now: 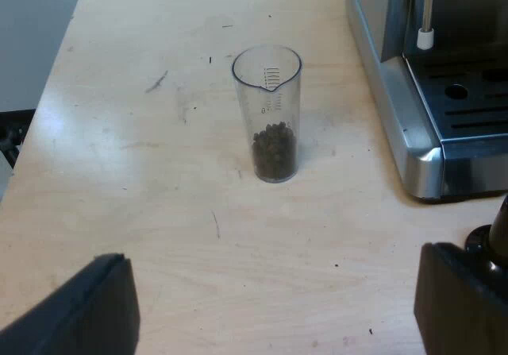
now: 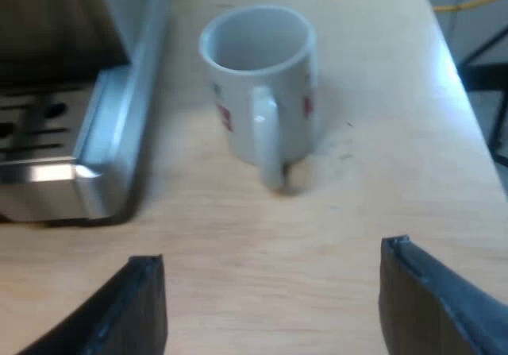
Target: Pour the beans into the coffee machine
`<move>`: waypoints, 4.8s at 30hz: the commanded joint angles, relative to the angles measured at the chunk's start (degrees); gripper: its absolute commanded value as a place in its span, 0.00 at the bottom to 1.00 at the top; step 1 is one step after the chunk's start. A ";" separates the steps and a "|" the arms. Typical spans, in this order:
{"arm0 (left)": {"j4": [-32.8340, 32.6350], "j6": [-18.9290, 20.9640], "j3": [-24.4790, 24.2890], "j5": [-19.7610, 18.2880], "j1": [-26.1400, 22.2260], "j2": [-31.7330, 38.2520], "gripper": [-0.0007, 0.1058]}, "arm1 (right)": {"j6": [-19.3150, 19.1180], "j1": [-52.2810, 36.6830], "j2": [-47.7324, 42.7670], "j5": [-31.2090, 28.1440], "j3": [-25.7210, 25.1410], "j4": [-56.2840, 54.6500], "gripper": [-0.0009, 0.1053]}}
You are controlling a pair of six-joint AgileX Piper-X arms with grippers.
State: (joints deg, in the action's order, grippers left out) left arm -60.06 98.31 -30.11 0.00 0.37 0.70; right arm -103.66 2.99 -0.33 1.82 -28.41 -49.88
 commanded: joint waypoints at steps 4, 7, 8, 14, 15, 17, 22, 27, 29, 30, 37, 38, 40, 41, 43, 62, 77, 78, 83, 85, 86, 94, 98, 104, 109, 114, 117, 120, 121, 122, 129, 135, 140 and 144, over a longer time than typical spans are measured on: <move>-0.09 0.68 -0.22 0.00 0.11 1.48 0.69 | -2.23 0.00 1.49 5.96 -4.78 0.17 0.57; -0.09 0.68 -0.22 0.00 0.11 1.48 0.69 | -3.12 0.00 4.58 8.39 -7.00 0.92 0.57; -0.09 0.68 -0.22 0.00 0.11 1.48 0.69 | -3.16 0.00 5.95 9.39 -7.85 1.84 0.57; -0.09 0.68 -0.22 0.00 0.11 1.48 0.69 | -3.15 0.00 11.24 15.02 -9.96 7.90 0.57; -0.09 0.68 -0.22 0.00 0.11 1.48 0.69 | -3.15 0.00 11.42 15.69 -9.97 8.12 0.57; -0.09 0.68 -0.22 0.00 0.11 1.48 0.69 | -3.15 0.14 11.93 16.76 -10.04 9.03 0.57; -0.09 0.68 -0.22 0.00 0.11 1.48 0.69 | -3.15 4.36 17.26 20.37 -10.08 15.10 0.57; -0.09 0.68 -0.22 0.00 0.11 1.48 0.69 | -3.15 9.16 20.79 19.75 -10.08 18.87 0.57; -0.09 0.68 -0.22 0.00 0.11 1.48 0.69 | -3.15 11.90 22.75 17.89 -10.08 20.33 0.57; -0.09 0.68 -0.22 0.00 0.11 1.48 0.69 | -3.15 12.62 23.09 17.59 -10.08 20.71 0.57; -0.09 0.68 -0.22 0.00 0.11 1.48 0.69 | -3.15 20.73 28.94 13.18 -10.08 25.38 0.57; -0.09 0.68 -0.22 0.00 0.11 1.48 0.69 | -3.15 21.88 29.97 12.97 -10.08 25.90 0.57; -0.09 0.68 -0.22 0.00 0.11 1.48 0.69 | -3.15 23.89 31.37 12.20 -10.08 27.15 0.57; -0.09 0.68 -0.22 0.00 0.11 1.48 0.69 | -3.15 24.98 32.20 11.82 -10.08 27.91 0.57; -0.09 0.68 -0.22 0.00 0.11 1.48 0.69 | -3.15 26.63 33.60 11.11 -10.08 29.29 0.57; -0.09 0.68 -0.22 0.00 0.11 1.48 0.69 | -3.15 39.15 46.50 7.25 -10.08 41.12 0.57; 5.13 -1.36 -0.22 -0.53 0.11 0.04 0.69 | -2.82 39.95 46.99 5.65 -10.08 48.01 0.57; 5.13 -1.36 -0.22 -0.81 0.11 -0.70 0.69 | -2.82 39.95 46.99 5.65 -10.08 48.01 0.57; 7.61 -1.36 -0.22 -3.47 0.11 -7.19 0.71 | -2.82 39.95 46.99 5.65 -10.08 48.01 0.57; 10.01 -1.36 -0.22 -4.13 0.11 -10.67 0.81 | -2.82 39.95 46.99 5.65 -10.08 48.01 0.57; 11.63 -1.36 -0.22 -4.34 0.11 -12.46 0.86 | -2.82 39.95 46.99 5.65 -10.08 48.01 0.57; 20.87 -1.36 -0.08 -6.21 0.11 -23.51 0.95 | -2.82 39.95 46.99 5.65 -10.08 48.01 0.57; 24.22 -1.36 0.03 -6.21 0.11 -26.34 0.95 | -2.82 39.95 46.99 5.65 -10.08 48.01 0.57; 35.14 -1.36 4.30 -6.21 0.11 -30.74 0.95 | -2.82 39.95 46.99 5.65 -10.08 48.01 0.57; 43.08 -1.36 10.40 -6.21 0.11 -32.68 0.95 | -2.82 39.95 46.99 5.65 -10.08 48.01 0.57; 53.58 -1.25 16.19 -6.21 0.11 -33.17 0.95 | -2.82 39.95 46.99 5.75 -10.08 48.01 0.57; 59.67 -1.25 19.17 -6.21 0.11 -33.17 0.95 | -2.82 39.95 46.99 5.88 -10.08 48.01 0.57; 63.21 -0.55 22.44 -6.21 0.11 -33.17 0.95 | -2.82 39.95 46.99 5.88 -10.08 48.01 0.57; 64.02 -0.41 23.33 -6.21 0.11 -33.17 0.95 | -2.82 39.95 46.99 5.88 -10.08 48.01 0.57; 64.32 -0.39 23.61 -6.21 0.11 -33.17 0.95 | -2.82 39.95 46.99 5.88 -10.08 48.01 0.57; 67.99 0.94 23.97 -8.75 0.11 -33.17 0.95 | -2.82 39.95 46.99 5.88 -10.08 48.01 0.57; 68.73 0.94 23.97 -8.21 0.11 -34.17 0.95 | -2.82 39.95 46.99 5.88 -10.08 48.01 0.57; 72.67 0.94 23.97 -7.09 0.11 -40.41 0.95 | -2.82 39.95 46.99 5.88 -10.08 48.01 0.57; 76.86 0.94 23.97 -7.09 0.11 -47.68 0.95 | -2.82 39.95 46.99 5.88 -10.08 48.01 0.57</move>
State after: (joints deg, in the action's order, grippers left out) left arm 14.24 98.53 -5.85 -7.66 0.37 -45.35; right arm -105.82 42.83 46.72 7.37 -37.89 -2.76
